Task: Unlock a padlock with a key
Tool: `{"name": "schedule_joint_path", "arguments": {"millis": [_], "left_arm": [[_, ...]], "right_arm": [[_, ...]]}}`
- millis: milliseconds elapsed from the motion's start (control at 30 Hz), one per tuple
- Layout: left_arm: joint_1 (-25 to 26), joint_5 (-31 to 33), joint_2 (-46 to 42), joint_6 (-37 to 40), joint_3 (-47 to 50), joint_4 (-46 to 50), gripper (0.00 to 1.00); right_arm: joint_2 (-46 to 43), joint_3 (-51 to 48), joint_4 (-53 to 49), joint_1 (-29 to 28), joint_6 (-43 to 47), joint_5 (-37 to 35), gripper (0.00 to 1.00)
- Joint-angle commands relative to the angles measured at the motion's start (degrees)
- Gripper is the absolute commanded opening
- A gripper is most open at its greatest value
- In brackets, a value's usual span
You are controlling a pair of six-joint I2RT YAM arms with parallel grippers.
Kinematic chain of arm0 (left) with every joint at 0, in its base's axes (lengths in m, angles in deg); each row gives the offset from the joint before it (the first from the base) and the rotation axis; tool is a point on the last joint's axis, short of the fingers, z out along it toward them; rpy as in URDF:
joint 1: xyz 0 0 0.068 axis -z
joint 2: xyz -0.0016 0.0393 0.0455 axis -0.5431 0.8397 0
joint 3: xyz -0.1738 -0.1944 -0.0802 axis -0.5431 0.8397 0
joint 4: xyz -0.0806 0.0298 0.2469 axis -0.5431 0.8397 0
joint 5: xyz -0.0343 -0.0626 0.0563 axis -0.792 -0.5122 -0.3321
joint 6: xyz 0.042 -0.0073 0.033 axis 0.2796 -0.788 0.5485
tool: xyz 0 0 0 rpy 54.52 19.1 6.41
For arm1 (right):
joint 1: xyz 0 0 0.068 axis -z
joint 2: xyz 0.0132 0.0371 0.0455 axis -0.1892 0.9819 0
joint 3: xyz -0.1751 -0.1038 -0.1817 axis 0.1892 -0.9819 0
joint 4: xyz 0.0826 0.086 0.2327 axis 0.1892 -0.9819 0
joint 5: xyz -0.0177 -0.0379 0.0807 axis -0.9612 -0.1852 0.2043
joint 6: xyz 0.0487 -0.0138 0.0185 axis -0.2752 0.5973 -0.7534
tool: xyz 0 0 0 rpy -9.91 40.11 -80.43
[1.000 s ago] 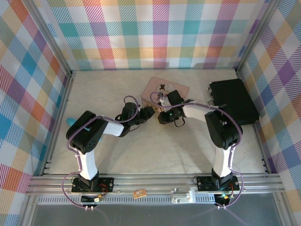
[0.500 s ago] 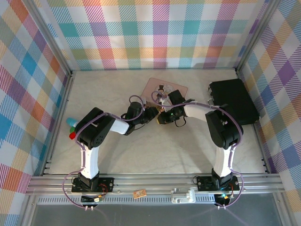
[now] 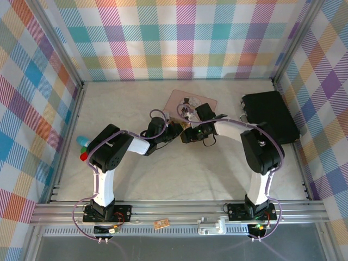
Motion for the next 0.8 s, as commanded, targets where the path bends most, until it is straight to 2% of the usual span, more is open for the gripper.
{"name": "schedule_joint_path", "arguments": {"millis": [0, 133, 333, 533, 767], "left_arm": [[0.3, 3.1, -0.3, -1.0, 1.4, -2.1, 0.0], [0.7, 5.1, -0.5, -2.6, 2.5, -4.7, 0.0], [2.1, 9.6, -1.5, -4.2, 4.2, -6.3, 0.0], [3.7, 15.5, -1.7, -7.9, 6.3, -10.7, 0.0], [4.9, 21.9, -1.8, -11.0, 7.9, -13.9, 0.0]], "right_arm": [[-7.1, -2.8, 0.1, -0.1, -10.2, -2.8, 0.52], [-15.3, -7.5, 0.9, 0.2, -19.2, -11.1, 0.6], [-21.5, -9.2, 0.7, 4.9, -25.0, -22.7, 0.73], [-17.3, -7.6, 6.2, 10.7, -27.8, -22.1, 0.74], [-8.4, -4.2, 9.1, 11.1, -31.0, -20.8, 0.74]]}}
